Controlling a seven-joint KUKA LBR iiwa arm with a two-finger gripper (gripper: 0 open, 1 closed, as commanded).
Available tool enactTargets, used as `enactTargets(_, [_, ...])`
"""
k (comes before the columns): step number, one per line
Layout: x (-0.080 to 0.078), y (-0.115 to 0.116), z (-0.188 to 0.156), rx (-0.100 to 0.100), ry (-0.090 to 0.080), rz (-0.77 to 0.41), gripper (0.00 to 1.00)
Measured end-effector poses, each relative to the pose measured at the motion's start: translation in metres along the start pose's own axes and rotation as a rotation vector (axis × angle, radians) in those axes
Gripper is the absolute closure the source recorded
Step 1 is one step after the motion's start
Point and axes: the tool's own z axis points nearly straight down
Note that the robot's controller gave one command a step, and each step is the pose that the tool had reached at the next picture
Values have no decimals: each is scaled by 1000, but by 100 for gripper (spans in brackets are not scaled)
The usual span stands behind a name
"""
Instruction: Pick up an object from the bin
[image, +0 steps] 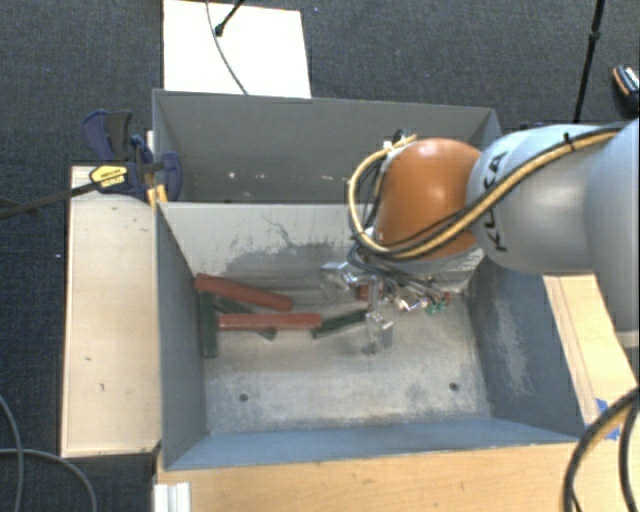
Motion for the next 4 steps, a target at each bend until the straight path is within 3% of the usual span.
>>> enactTargets(1, [-1, 6, 33, -4, 8, 69, 0])
enactTargets(2, [-1, 6, 32, -3, 6, 68, 0])
enactTargets(3, [-1, 6, 32, -3, 6, 68, 100])
enactTargets(4, [-3, 5, -13, 0, 0, 69, 100])
